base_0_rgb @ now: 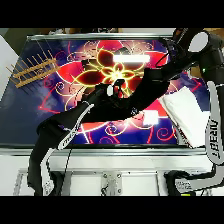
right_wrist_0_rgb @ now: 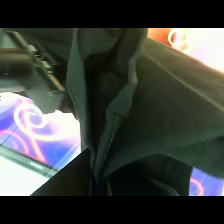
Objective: Fold the clothes and pants, and hang the long-sleeved shirts on hangers.
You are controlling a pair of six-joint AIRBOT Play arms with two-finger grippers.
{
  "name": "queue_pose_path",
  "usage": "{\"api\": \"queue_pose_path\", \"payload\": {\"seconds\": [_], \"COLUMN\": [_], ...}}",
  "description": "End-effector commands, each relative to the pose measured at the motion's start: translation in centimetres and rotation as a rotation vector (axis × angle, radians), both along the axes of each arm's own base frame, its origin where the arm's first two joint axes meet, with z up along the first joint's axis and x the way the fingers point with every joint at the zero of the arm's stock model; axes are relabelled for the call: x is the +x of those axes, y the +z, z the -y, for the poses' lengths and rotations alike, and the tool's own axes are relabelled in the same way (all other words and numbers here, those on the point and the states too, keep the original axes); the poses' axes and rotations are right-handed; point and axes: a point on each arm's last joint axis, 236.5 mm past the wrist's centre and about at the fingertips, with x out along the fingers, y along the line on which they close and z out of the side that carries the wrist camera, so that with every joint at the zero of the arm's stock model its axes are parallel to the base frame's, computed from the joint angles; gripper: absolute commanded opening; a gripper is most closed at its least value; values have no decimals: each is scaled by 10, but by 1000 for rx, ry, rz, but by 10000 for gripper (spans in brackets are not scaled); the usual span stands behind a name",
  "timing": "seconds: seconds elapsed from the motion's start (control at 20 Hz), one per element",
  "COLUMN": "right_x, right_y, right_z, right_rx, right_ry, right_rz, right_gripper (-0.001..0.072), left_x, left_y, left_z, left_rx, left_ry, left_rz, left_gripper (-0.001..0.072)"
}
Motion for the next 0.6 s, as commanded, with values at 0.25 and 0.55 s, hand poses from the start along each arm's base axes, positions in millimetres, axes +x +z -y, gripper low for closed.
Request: {"api": "queue_pose_path", "payload": {"seconds": [0.25, 0.55], "right_x": [-10, -16], "right_y": [9, 17], "right_z": [-35, -97], "right_rx": [9, 63], "right_ry": [46, 77], "right_rz": [11, 65], "right_gripper": [11, 10], "left_x": [28, 94], "left_y": [30, 115], "left_z": [-25, -125], "left_rx": [-23, -74], "left_ry": [58, 241], "left_rz": [37, 175], "left_gripper": [7, 7]}}
